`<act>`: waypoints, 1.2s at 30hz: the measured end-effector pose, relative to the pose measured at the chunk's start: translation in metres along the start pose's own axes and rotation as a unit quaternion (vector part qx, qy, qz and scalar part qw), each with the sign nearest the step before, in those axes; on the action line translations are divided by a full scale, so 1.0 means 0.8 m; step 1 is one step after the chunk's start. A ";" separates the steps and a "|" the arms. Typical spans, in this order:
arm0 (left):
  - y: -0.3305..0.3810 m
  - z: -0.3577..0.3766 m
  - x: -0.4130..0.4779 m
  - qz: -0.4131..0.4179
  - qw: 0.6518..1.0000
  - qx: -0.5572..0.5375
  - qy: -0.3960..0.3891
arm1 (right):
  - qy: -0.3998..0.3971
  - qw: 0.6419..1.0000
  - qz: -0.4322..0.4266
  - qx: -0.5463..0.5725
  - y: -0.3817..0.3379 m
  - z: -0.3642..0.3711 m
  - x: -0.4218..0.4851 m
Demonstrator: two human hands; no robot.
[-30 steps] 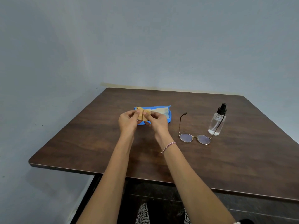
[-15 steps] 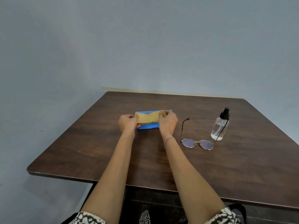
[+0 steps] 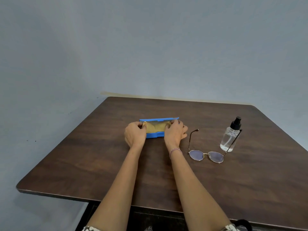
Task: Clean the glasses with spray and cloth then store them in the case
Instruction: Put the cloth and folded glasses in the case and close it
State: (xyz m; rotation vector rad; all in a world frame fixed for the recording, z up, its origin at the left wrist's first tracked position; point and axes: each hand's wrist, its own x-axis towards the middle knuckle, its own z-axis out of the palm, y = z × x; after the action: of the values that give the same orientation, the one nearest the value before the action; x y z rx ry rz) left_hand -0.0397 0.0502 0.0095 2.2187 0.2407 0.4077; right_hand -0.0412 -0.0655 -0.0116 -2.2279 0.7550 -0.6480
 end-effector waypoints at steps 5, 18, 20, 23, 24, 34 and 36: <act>-0.020 0.013 0.009 -0.007 0.999 -0.036 0.039 | 0.003 0.995 -0.006 0.101 0.009 0.003 0.005; -0.033 0.015 0.025 0.004 0.993 -0.111 0.046 | -0.019 0.993 -0.004 0.113 0.021 0.001 0.013; -0.031 0.013 0.023 0.012 0.995 -0.088 0.046 | -0.019 0.994 -0.008 0.104 0.021 0.000 0.012; -0.031 0.011 0.021 0.025 0.997 -0.062 0.031 | -0.031 0.995 -0.013 0.098 0.022 -0.002 0.012; -0.031 0.011 0.020 0.028 0.998 -0.053 0.025 | -0.039 0.995 -0.014 0.091 0.022 -0.004 0.011; -0.029 0.007 0.014 0.062 0.998 0.024 0.015 | -0.051 0.997 -0.044 -0.041 0.021 -0.004 0.014; -0.029 0.005 0.014 0.067 0.997 0.039 0.018 | -0.048 0.995 -0.053 -0.070 0.019 -0.004 0.014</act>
State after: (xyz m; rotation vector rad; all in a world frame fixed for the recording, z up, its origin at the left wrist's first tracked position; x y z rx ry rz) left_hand -0.0284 0.0652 -0.0088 2.3141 0.1305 0.5191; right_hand -0.0401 -0.0838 -0.0185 -2.4217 0.6547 -0.5486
